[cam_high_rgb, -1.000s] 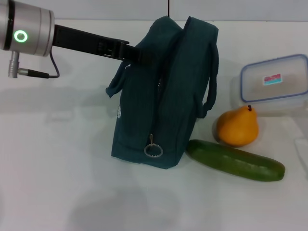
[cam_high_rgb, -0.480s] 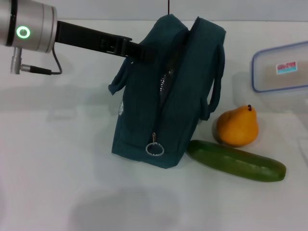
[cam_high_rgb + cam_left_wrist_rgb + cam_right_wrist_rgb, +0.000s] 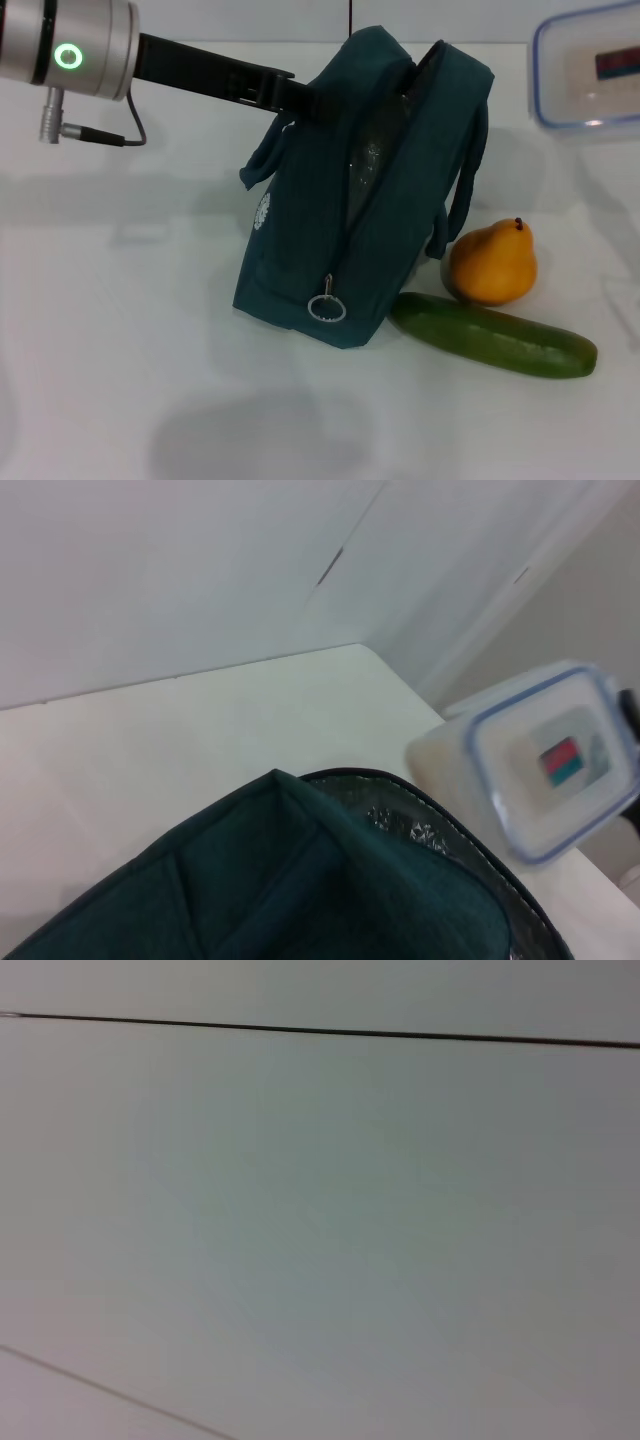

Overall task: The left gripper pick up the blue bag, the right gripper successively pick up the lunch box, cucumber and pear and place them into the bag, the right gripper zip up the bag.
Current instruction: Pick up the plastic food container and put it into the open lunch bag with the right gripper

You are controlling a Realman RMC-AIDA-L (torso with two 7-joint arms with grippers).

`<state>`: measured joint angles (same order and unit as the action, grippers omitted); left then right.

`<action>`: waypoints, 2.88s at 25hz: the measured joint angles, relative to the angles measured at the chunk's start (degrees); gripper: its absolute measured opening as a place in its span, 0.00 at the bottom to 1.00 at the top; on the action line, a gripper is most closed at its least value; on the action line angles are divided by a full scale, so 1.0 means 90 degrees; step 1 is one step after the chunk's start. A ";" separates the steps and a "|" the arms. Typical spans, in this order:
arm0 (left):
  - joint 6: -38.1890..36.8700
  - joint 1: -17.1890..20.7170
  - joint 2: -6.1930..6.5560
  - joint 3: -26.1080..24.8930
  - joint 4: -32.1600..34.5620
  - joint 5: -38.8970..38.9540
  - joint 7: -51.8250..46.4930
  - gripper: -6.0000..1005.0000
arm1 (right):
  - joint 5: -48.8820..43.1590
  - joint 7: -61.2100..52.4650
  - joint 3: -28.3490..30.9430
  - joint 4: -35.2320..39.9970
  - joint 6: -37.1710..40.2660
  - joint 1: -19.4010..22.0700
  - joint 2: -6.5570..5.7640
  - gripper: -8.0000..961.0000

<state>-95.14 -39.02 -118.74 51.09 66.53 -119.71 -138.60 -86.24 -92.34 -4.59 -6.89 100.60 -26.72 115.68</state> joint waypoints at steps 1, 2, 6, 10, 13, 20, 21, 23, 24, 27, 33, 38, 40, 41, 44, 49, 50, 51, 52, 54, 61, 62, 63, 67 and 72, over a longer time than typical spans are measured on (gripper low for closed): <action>0.0011 -0.0001 -0.0006 0.0000 0.0008 -0.0003 0.0000 0.07 | 0.0006 -0.0012 0.0003 0.0009 0.0099 -0.0014 -0.0001 0.12; 0.0023 -0.0003 -0.0011 0.0000 0.0015 -0.0009 0.0000 0.07 | 0.0012 -0.0042 0.0006 0.0012 0.0211 -0.0029 -0.0001 0.12; 0.0139 -0.0021 -0.0033 0.0000 0.0034 -0.0023 0.0000 0.07 | 0.0083 -0.0159 0.0023 0.0027 0.0457 -0.0061 -0.0002 0.12; 0.0276 -0.0042 -0.0045 -0.0002 0.0042 0.0000 0.0000 0.07 | 0.0158 -0.0194 0.0039 0.0031 0.0715 -0.0159 -0.0001 0.12; 0.0314 -0.0077 -0.0059 -0.0003 0.0045 0.0017 0.0000 0.07 | 0.0150 -0.0237 0.0040 0.0024 0.0749 -0.0288 0.0014 0.12; 0.0458 -0.0073 -0.0086 0.0207 0.0050 0.0291 0.0081 0.07 | 0.0114 -0.0222 -0.0010 0.0007 0.0737 -0.0642 0.0039 0.12; 0.0463 -0.0062 -0.0089 0.0229 0.0050 0.0342 0.0084 0.07 | 0.0115 -0.0214 0.0001 0.0011 0.0726 -0.0660 0.0040 0.12; 0.0486 -0.0040 -0.0090 0.0277 0.0049 0.0420 0.0085 0.07 | 0.0117 -0.0198 0.0019 0.0014 0.0713 -0.0698 0.0046 0.12; 0.0511 -0.0036 -0.0091 0.0293 0.0050 0.0434 0.0086 0.07 | 0.0117 -0.0197 0.0024 0.0014 0.0714 -0.0720 0.0046 0.12; 0.0616 -0.0029 -0.0094 0.0322 0.0049 0.0445 0.0087 0.07 | 0.0118 -0.0196 0.0030 0.0009 0.0717 -0.0794 0.0047 0.12; 0.0722 -0.0008 -0.0101 0.0496 0.0037 0.0597 0.0088 0.07 | 0.0146 -0.0193 0.0032 0.0019 0.0747 -0.0915 0.0048 0.12; 0.0803 -0.0004 -0.0100 0.0631 0.0045 0.0630 0.0088 0.07 | 0.0181 -0.0165 0.0032 0.0028 0.0700 -0.1086 0.0048 0.12; 0.0806 -0.0012 -0.0099 0.0634 0.0021 0.0719 0.0082 0.07 | 0.0184 -0.0109 0.0032 0.0031 0.0597 -0.1162 0.0048 0.12; 0.0806 -0.0018 -0.0099 0.0636 0.0012 0.0764 0.0075 0.07 | 0.0182 -0.0076 0.0030 0.0032 0.0529 -0.1198 0.0048 0.12; 0.0822 -0.0052 -0.0098 0.0646 0.0001 0.0849 0.0051 0.07 | 0.0146 0.0045 -0.0003 0.0015 0.0245 -0.1285 0.0054 0.12; 0.0916 -0.0072 -0.0093 0.0649 -0.0074 0.0922 0.0044 0.07 | 0.0065 0.0249 -0.0057 -0.0047 -0.0155 -0.1390 0.0057 0.12; 0.0932 -0.0074 -0.0091 0.0648 -0.0090 0.0928 0.0044 0.07 | 0.0037 0.0295 -0.0081 -0.0064 -0.0225 -0.1407 0.0058 0.12; 0.0950 -0.0076 -0.0090 0.0648 -0.0098 0.0933 0.0045 0.07 | 0.0022 0.0331 -0.0098 -0.0092 -0.0302 -0.1427 0.0057 0.12; 0.0961 -0.0076 -0.0090 0.0647 -0.0101 0.0933 0.0046 0.07 | -0.0005 0.0353 -0.0112 -0.0112 -0.0362 -0.1441 0.0058 0.13; 0.0963 -0.0079 -0.0092 0.0646 -0.0120 0.0934 0.0045 0.07 | -0.0106 0.0400 -0.0138 -0.0189 -0.0586 -0.1500 0.0058 0.13; 0.1037 -0.0116 -0.0096 0.0635 -0.0233 0.0940 0.0051 0.07 | -0.0487 0.0489 -0.0202 -0.0400 -0.0932 -0.1587 0.0057 0.13; 0.1040 -0.0119 -0.0096 0.0629 -0.0239 0.0942 0.0053 0.07 | -0.0524 0.0507 -0.0213 -0.0432 -0.0981 -0.1582 0.0057 0.13; 0.1040 -0.0121 -0.0097 0.0628 -0.0240 0.0948 0.0056 0.07 | -0.0563 0.0525 -0.0225 -0.0468 -0.1023 -0.1574 0.0057 0.13; 0.1078 -0.0111 -0.0093 0.0619 -0.0242 0.1011 0.0079 0.07 | -0.0777 0.0567 -0.0228 -0.0612 -0.1080 -0.1536 0.0057 0.13; 0.1160 -0.0094 -0.0085 0.0606 -0.0243 0.1034 0.0104 0.07 | -0.0936 0.0566 -0.0238 -0.0650 -0.1063 -0.1462 0.0057 0.13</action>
<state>-84.70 -39.87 -119.50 56.55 64.34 -110.40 -137.67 -94.67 -87.25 -6.73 -12.74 91.03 -39.88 116.19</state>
